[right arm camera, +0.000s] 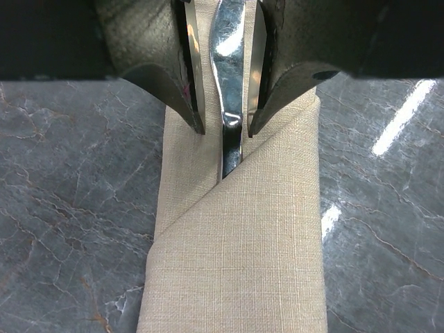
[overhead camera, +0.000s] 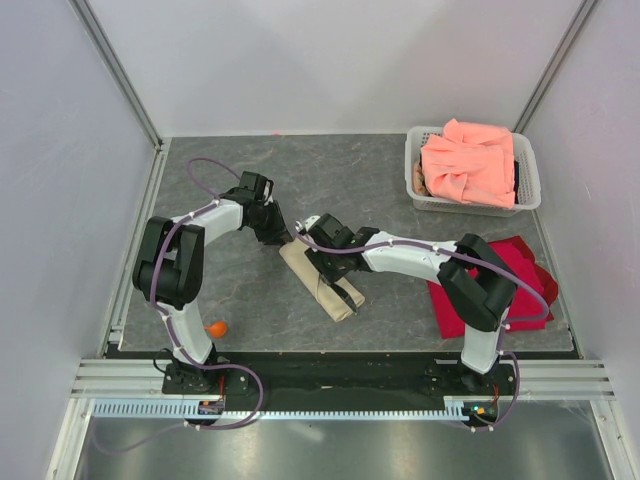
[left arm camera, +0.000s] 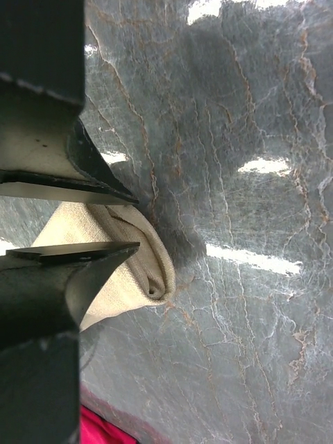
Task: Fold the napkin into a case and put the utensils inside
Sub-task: Stuff the knife into the folded napkin.
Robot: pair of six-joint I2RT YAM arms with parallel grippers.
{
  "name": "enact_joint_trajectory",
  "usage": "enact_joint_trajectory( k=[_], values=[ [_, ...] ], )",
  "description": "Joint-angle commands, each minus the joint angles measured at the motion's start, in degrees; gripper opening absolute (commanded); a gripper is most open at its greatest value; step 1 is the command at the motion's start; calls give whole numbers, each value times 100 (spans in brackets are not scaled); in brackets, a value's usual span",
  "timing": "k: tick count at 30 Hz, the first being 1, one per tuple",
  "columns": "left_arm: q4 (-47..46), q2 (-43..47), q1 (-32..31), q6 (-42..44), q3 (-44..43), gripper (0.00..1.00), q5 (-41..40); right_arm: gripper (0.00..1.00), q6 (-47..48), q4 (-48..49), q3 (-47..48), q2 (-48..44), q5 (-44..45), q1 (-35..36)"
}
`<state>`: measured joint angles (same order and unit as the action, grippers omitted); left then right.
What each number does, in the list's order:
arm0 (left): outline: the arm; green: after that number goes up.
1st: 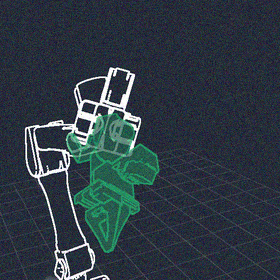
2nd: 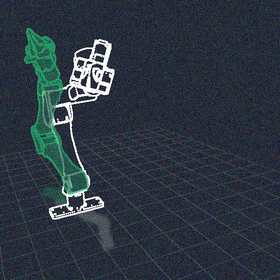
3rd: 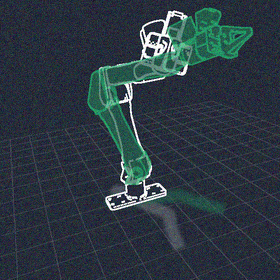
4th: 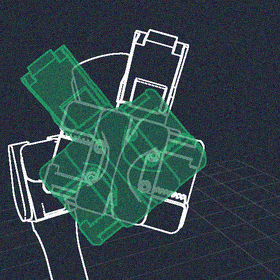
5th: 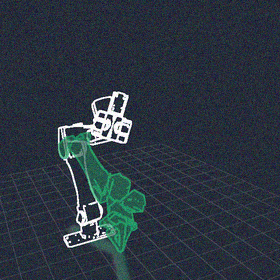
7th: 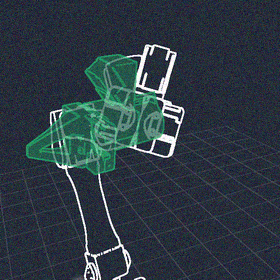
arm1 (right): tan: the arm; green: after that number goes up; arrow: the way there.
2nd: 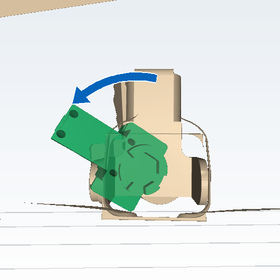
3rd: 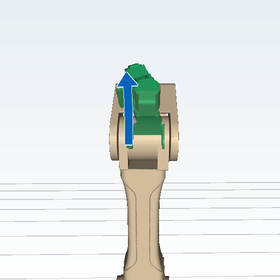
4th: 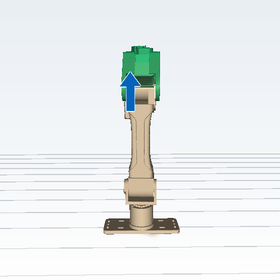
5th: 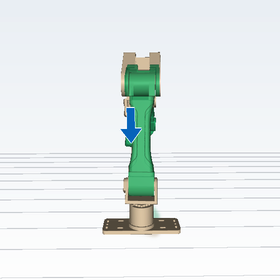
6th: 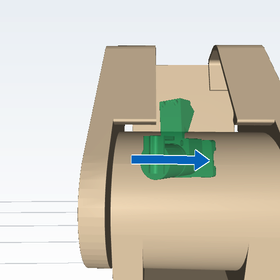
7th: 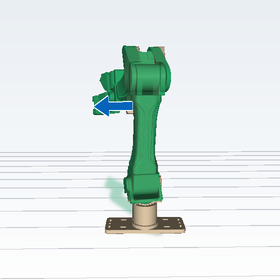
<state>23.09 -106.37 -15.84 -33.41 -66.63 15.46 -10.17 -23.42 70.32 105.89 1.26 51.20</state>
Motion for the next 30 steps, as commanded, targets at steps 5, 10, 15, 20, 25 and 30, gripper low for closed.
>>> enact_joint_trajectory(
  k=[5, 10, 15, 20, 25, 30],
  values=[
    [-138, 2, -25, 10, 62, 32, 150, 36, 60, -31, 166, 169, 103, 66],
    [-156, -16, -60, -43, 124, 30, 194, 33, 94, 13, 271, 275, 129, 66],
    [-217, -16, -69, -87, 212, 28, 238, 13, 68, 48, 403, 319, 226, 66],
    [-279, -7, -130, -131, 282, 26, 282, 9, -46, 83, 640, 327, 226, 66],
    [-296, 63, -157, -157, 326, 26, 282, 9, -90, 171, 772, 459, 331, 57],
    [-139, 562, -17, -227, 335, 40, 115, 47, -195, 127, 667, 311, 366, 57]
  ],
)
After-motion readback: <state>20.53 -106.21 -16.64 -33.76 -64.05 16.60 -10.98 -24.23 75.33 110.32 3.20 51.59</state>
